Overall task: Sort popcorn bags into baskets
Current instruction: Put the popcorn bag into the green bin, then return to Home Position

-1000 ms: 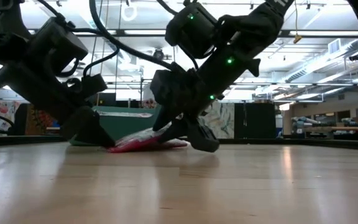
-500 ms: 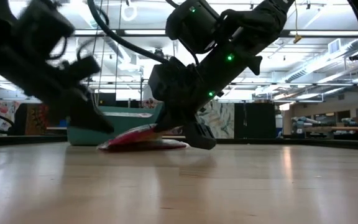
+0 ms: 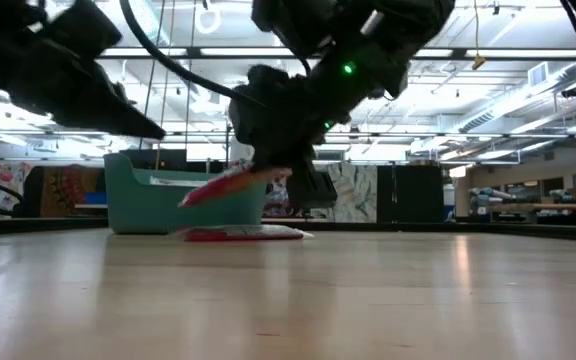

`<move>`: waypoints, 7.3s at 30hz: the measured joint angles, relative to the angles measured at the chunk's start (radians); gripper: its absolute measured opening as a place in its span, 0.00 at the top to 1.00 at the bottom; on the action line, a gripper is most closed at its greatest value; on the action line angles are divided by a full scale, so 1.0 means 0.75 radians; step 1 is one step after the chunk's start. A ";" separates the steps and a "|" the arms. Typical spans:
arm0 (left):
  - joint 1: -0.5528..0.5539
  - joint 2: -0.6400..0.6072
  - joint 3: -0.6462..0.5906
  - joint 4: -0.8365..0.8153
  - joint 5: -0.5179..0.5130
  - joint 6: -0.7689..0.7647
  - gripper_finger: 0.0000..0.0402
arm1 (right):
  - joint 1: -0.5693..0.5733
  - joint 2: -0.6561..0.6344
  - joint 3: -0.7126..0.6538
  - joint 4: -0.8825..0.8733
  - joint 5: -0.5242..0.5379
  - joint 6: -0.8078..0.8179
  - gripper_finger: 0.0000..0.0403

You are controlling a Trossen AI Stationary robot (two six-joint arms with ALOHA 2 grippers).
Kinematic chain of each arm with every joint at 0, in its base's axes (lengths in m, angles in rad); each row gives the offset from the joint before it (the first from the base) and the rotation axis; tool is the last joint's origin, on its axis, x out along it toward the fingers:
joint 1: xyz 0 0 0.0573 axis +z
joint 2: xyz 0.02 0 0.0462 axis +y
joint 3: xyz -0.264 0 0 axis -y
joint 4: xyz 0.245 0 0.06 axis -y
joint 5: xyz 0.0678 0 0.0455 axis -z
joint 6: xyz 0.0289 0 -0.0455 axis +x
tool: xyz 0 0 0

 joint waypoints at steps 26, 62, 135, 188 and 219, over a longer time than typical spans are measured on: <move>-0.214 -0.202 -0.002 -0.052 -0.031 -0.001 0.65 | -0.339 0.087 0.510 -0.028 -0.432 -0.147 0.98; -0.256 -0.202 -0.001 -0.140 -0.027 -0.127 0.65 | -0.359 0.170 0.760 -0.839 -0.965 0.827 0.72; 0.104 0.767 0.053 0.385 0.143 -0.304 0.65 | 0.090 0.017 -0.039 -0.224 -0.579 0.595 0.48; -0.305 0.211 0.048 0.108 0.143 -0.227 0.65 | -0.263 -0.108 0.308 -0.111 -0.496 0.136 0.99; -0.298 -0.213 0.048 -0.071 -0.116 0.030 0.74 | -0.512 -0.039 0.933 -1.054 -0.673 0.743 0.76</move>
